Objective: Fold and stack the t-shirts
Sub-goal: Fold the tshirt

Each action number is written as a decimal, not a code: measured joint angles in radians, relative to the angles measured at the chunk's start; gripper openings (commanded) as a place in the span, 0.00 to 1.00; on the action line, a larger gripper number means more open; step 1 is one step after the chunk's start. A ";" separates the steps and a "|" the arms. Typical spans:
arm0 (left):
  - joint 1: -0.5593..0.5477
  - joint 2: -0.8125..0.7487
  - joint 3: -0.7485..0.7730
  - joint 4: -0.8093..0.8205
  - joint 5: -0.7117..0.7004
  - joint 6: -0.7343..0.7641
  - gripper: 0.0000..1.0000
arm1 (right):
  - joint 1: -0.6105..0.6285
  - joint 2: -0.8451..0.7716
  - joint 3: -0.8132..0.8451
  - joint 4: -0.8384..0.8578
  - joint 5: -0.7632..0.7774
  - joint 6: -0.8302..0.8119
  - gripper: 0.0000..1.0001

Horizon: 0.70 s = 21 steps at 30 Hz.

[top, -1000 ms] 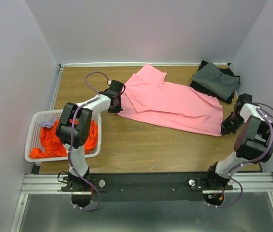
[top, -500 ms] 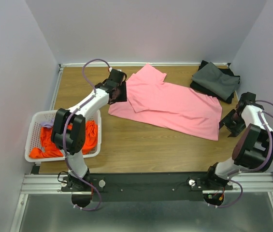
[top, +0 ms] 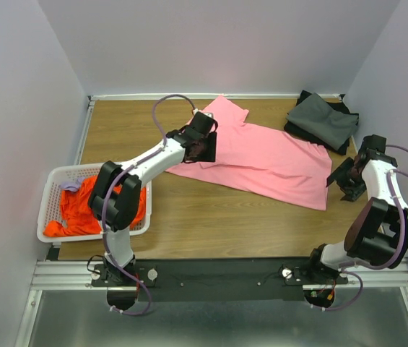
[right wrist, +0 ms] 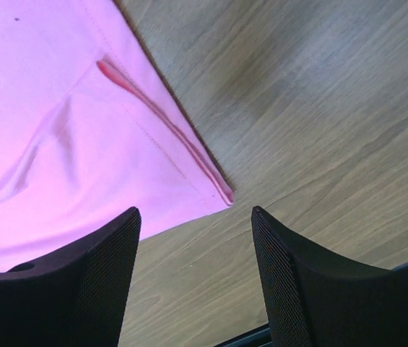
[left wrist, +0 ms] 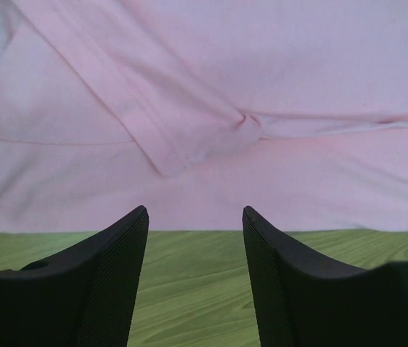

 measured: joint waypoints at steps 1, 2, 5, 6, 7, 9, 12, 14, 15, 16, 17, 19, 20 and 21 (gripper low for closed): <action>-0.005 0.010 0.000 0.003 0.003 -0.006 0.61 | 0.000 -0.002 0.000 0.000 -0.006 -0.001 0.70; -0.009 0.025 0.000 0.007 0.003 -0.010 0.61 | 0.000 -0.004 -0.001 0.000 -0.015 -0.003 0.70; -0.009 0.069 0.000 0.008 0.002 -0.017 0.61 | 0.000 -0.011 -0.002 0.000 -0.037 -0.010 0.70; -0.009 0.084 0.000 0.008 0.002 -0.018 0.62 | 0.000 -0.012 -0.002 0.000 -0.041 -0.011 0.70; -0.009 0.093 0.000 0.008 0.002 -0.021 0.62 | 0.000 -0.012 -0.002 0.000 -0.045 -0.012 0.70; -0.007 0.119 0.000 0.009 0.000 -0.024 0.61 | 0.000 -0.012 -0.002 0.000 -0.059 -0.016 0.70; -0.007 0.144 0.000 0.010 -0.001 -0.026 0.61 | 0.000 -0.012 -0.002 0.000 -0.074 -0.018 0.70; -0.007 0.161 0.000 0.013 -0.003 -0.026 0.59 | 0.000 -0.012 -0.002 0.000 -0.086 -0.018 0.70; -0.008 0.169 0.000 0.015 -0.003 -0.026 0.59 | 0.000 -0.012 -0.002 0.000 -0.089 -0.018 0.70; -0.008 0.177 0.002 0.015 -0.004 -0.025 0.59 | 0.000 -0.012 -0.002 0.000 -0.093 -0.018 0.70; -0.008 0.186 0.004 0.015 -0.005 -0.025 0.57 | 0.000 -0.012 -0.002 0.000 -0.096 -0.018 0.71; -0.008 0.195 0.012 0.014 -0.012 -0.024 0.56 | 0.000 -0.012 -0.002 0.000 -0.098 -0.018 0.71; -0.008 0.196 0.016 0.015 -0.015 -0.024 0.56 | 0.000 -0.012 -0.002 0.000 -0.099 -0.018 0.71; -0.008 0.196 0.019 0.016 -0.018 -0.024 0.56 | 0.000 -0.012 -0.002 0.000 -0.100 -0.018 0.71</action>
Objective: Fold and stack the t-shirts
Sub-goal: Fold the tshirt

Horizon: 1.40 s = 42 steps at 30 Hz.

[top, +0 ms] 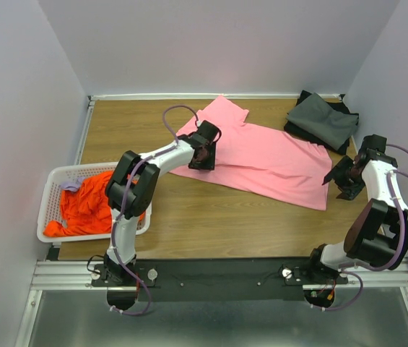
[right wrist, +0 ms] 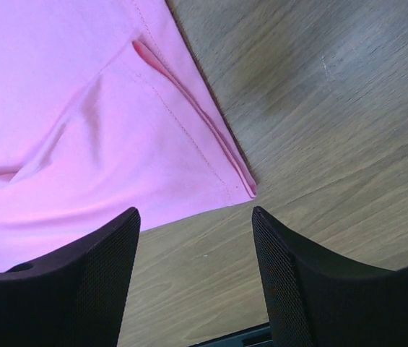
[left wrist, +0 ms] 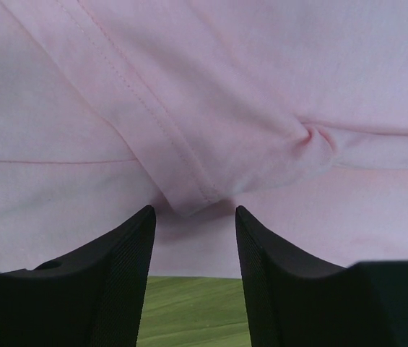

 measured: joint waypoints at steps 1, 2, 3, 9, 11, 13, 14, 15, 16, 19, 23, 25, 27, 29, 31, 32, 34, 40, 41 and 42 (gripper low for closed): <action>0.000 0.000 0.002 0.003 -0.004 0.000 0.55 | 0.000 0.000 0.000 0.000 0.000 0.000 0.71; 0.000 0.000 0.002 0.003 -0.005 0.000 0.55 | 0.000 0.000 0.000 0.000 0.000 0.000 0.71; 0.000 0.000 0.004 0.005 -0.006 0.000 0.55 | 0.000 -0.001 0.000 0.000 0.000 0.000 0.71; 0.000 0.005 0.035 0.005 -0.008 0.004 0.51 | 0.000 -0.005 -0.003 0.000 -0.001 0.000 0.71; 0.000 0.017 0.055 0.006 -0.008 0.008 0.48 | 0.000 -0.005 -0.003 0.001 -0.001 0.000 0.71; -0.001 0.030 0.066 0.006 -0.009 0.014 0.47 | 0.000 -0.005 -0.003 0.000 -0.001 0.000 0.71; -0.001 0.037 0.068 0.005 -0.010 0.017 0.46 | 0.000 -0.005 -0.003 0.000 -0.001 0.000 0.71; -0.002 0.043 0.068 0.005 -0.012 0.020 0.46 | 0.000 -0.005 -0.003 0.000 -0.001 0.000 0.71; -0.002 0.048 0.068 0.005 -0.013 0.023 0.46 | 0.000 -0.005 -0.003 0.000 -0.001 0.000 0.71; -0.002 0.058 0.075 -0.002 -0.020 0.029 0.46 | 0.000 -0.005 -0.003 0.001 -0.002 0.000 0.71; -0.002 0.058 0.080 -0.013 -0.034 0.031 0.46 | 0.000 -0.005 -0.003 0.001 -0.008 0.000 0.71; -0.002 0.058 0.080 -0.017 -0.040 0.031 0.46 | 0.000 -0.005 -0.003 0.000 -0.009 0.000 0.71; -0.002 0.058 0.080 -0.018 -0.045 0.031 0.46 | 0.000 -0.005 -0.003 0.001 -0.010 0.000 0.71; -0.002 0.058 0.080 -0.019 -0.050 0.031 0.46 | 0.000 -0.005 -0.003 0.001 -0.011 0.000 0.71; -0.003 0.058 0.080 -0.019 -0.053 0.031 0.46 | 0.000 -0.005 -0.003 0.000 -0.011 0.000 0.71; -0.004 0.058 0.079 -0.020 -0.055 0.031 0.45 | 0.000 -0.005 -0.003 0.000 -0.011 0.000 0.71; -0.007 0.058 0.079 -0.021 -0.056 0.031 0.40 | 0.000 -0.005 -0.003 0.001 -0.011 0.000 0.71; -0.016 0.058 0.079 -0.021 -0.056 0.035 0.13 | 0.000 -0.005 -0.003 0.001 -0.011 0.000 0.71; -0.017 0.058 0.079 -0.021 -0.056 0.034 0.07 | 0.000 -0.005 -0.003 0.000 -0.011 0.000 0.71; -0.018 0.058 0.079 -0.021 -0.056 0.035 0.06 | 0.000 -0.005 -0.003 0.001 -0.012 0.000 0.71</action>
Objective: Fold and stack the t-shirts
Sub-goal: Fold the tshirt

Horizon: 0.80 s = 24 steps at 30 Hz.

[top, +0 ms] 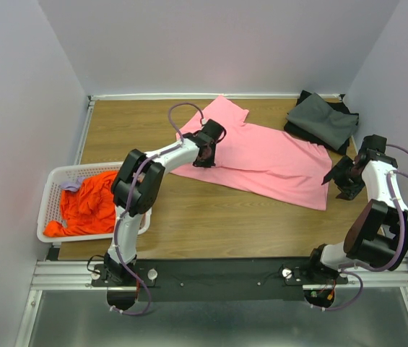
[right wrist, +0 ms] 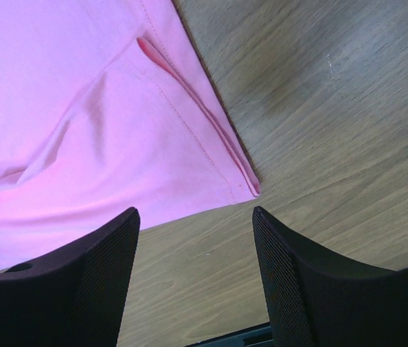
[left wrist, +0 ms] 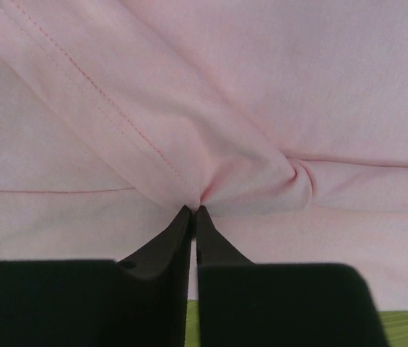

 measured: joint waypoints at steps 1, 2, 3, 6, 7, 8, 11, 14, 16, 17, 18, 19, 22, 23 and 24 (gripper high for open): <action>-0.001 0.000 0.000 0.000 0.000 0.002 0.06 | 0.000 0.000 0.000 0.000 0.000 0.000 0.71; -0.002 0.000 0.000 0.000 0.000 0.003 0.05 | 0.000 0.000 0.000 0.000 0.000 0.000 0.71; -0.003 0.000 0.000 0.000 0.000 0.002 0.05 | 0.000 0.000 0.000 0.000 0.000 0.000 0.71; -0.003 0.002 0.014 -0.011 0.000 0.003 0.00 | 0.000 0.000 0.000 0.000 0.000 0.000 0.71; -0.004 0.006 0.026 -0.015 0.000 0.005 0.00 | 0.000 0.000 0.000 0.000 0.000 0.000 0.71; -0.004 0.014 0.048 -0.021 0.000 0.008 0.00 | 0.000 0.000 0.000 0.000 0.000 0.000 0.71; -0.004 0.035 0.106 -0.027 0.000 0.018 0.00 | 0.000 0.000 0.000 0.000 0.000 0.000 0.71; -0.004 0.067 0.177 -0.036 -0.001 0.032 0.00 | 0.000 0.000 0.000 0.000 0.000 0.000 0.71; -0.005 0.086 0.212 -0.042 -0.001 0.042 0.00 | 0.000 0.000 0.000 0.000 0.000 0.000 0.71; -0.006 0.098 0.232 -0.045 -0.001 0.047 0.00 | 0.000 0.000 0.000 0.000 0.000 0.000 0.71; -0.007 0.110 0.250 -0.053 -0.001 0.051 0.00 | 0.000 0.000 0.000 0.000 0.000 0.000 0.71; -0.008 0.121 0.266 -0.060 -0.001 0.058 0.00 | 0.000 0.000 0.000 0.000 0.000 0.000 0.71; -0.010 0.155 0.306 -0.071 -0.001 0.075 0.00 | 0.000 0.000 0.000 0.000 0.000 0.000 0.71; -0.010 0.164 0.314 -0.072 -0.001 0.080 0.00 | 0.000 0.000 0.000 0.000 0.000 0.000 0.71; -0.010 0.170 0.320 -0.073 -0.001 0.086 0.00 | 0.000 0.000 0.000 0.000 0.000 0.000 0.71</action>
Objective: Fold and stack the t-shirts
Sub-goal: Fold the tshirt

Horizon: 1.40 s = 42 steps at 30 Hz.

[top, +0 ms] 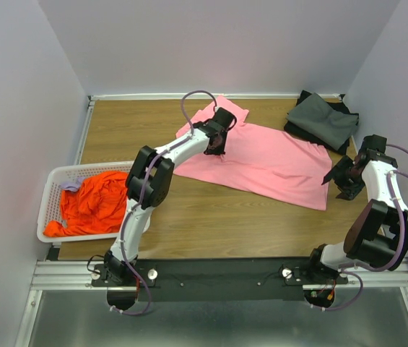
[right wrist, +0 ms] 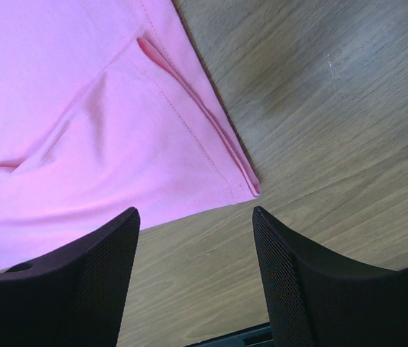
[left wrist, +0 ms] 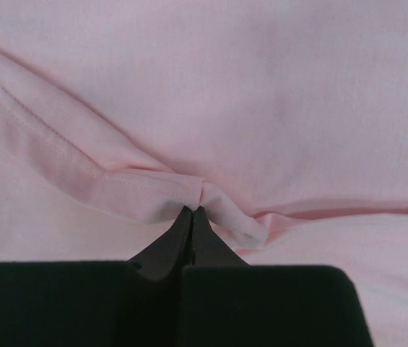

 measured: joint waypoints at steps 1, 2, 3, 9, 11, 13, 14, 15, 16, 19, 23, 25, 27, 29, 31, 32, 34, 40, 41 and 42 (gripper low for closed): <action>0.000 0.006 0.007 -0.004 0.000 0.005 0.00 | 0.000 0.000 0.000 0.000 0.000 0.000 0.71; -0.001 0.010 0.011 -0.006 0.000 0.008 0.00 | 0.000 0.000 0.000 0.000 0.000 0.000 0.71; -0.001 0.015 0.019 -0.010 0.000 0.011 0.00 | 0.000 0.000 0.000 0.000 0.000 0.000 0.71; -0.001 0.054 0.096 -0.026 0.000 0.027 0.03 | 0.000 0.001 0.000 0.000 0.000 0.000 0.71; -0.001 0.068 0.126 -0.031 0.002 0.035 0.07 | 0.000 0.002 0.000 0.000 0.000 0.000 0.71; -0.001 0.077 0.143 -0.031 0.003 0.043 0.11 | 0.000 0.003 0.000 0.000 0.000 0.000 0.71; -0.001 0.081 0.151 -0.033 0.006 0.048 0.13 | 0.000 0.005 0.000 0.000 0.000 0.000 0.71; -0.001 0.085 0.158 -0.034 0.009 0.052 0.17 | 0.000 0.008 0.000 0.000 0.000 0.000 0.71; -0.001 0.087 0.159 -0.033 0.012 0.054 0.20 | 0.000 0.010 0.000 0.000 0.000 0.001 0.71; -0.001 0.089 0.161 -0.031 0.029 0.063 0.39 | 0.000 0.016 0.000 0.000 0.000 0.001 0.71; -0.002 0.089 0.160 0.002 0.076 0.074 0.61 | 0.000 0.024 0.000 0.000 0.000 0.001 0.71; -0.002 0.089 0.151 0.044 0.113 0.080 0.66 | 0.000 0.027 0.000 0.000 0.000 0.001 0.71; -0.002 0.086 0.138 0.079 0.154 0.082 0.66 | 0.000 0.030 0.000 0.000 0.000 0.001 0.71; -0.002 0.082 0.127 0.105 0.185 0.082 0.67 | 0.000 0.031 0.000 0.000 0.000 0.001 0.71; -0.002 0.076 0.117 0.131 0.206 0.081 0.67 | 0.000 0.031 0.000 0.000 0.000 0.001 0.71; -0.002 0.069 0.110 0.136 0.209 0.080 0.66 | 0.000 0.031 0.000 0.000 0.000 0.001 0.71; 0.000 0.053 0.100 0.137 0.208 0.069 0.67 | 0.000 0.032 0.000 0.000 0.000 0.001 0.71; 0.022 -0.040 -0.010 0.135 0.140 0.002 0.66 | 0.000 0.033 0.000 0.000 0.000 0.001 0.71; 0.032 -0.066 -0.045 0.133 0.133 -0.005 0.66 | 0.000 0.033 0.000 0.000 0.000 0.001 0.71; 0.042 -0.081 -0.066 0.131 0.124 -0.015 0.67 | 0.000 0.033 0.000 0.000 0.000 0.001 0.71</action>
